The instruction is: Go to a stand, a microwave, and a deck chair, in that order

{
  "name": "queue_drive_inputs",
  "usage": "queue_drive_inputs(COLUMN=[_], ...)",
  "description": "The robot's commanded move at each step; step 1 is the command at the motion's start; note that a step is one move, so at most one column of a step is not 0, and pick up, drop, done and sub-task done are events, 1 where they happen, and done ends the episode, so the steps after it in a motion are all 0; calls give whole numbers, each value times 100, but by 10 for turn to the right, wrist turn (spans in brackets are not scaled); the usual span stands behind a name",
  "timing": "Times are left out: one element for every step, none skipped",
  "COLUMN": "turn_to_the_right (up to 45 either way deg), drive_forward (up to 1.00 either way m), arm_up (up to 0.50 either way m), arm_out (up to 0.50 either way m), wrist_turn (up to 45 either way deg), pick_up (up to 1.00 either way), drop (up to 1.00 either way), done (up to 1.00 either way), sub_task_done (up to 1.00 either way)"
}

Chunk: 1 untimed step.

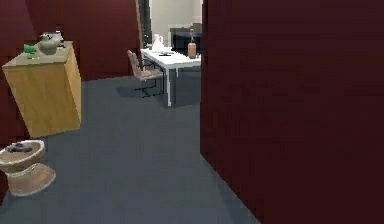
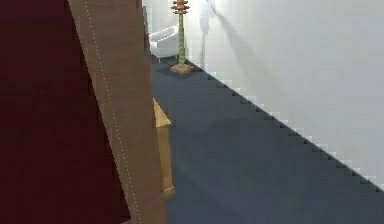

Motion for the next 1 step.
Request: queue_drive_inputs(turn_to_the_right=[-60], drive_forward=[0], arm_up=[0], arm_out=[0], wrist_turn=[0], pick_up=[0], drop=[0], done=[0], sub_task_done=[0])
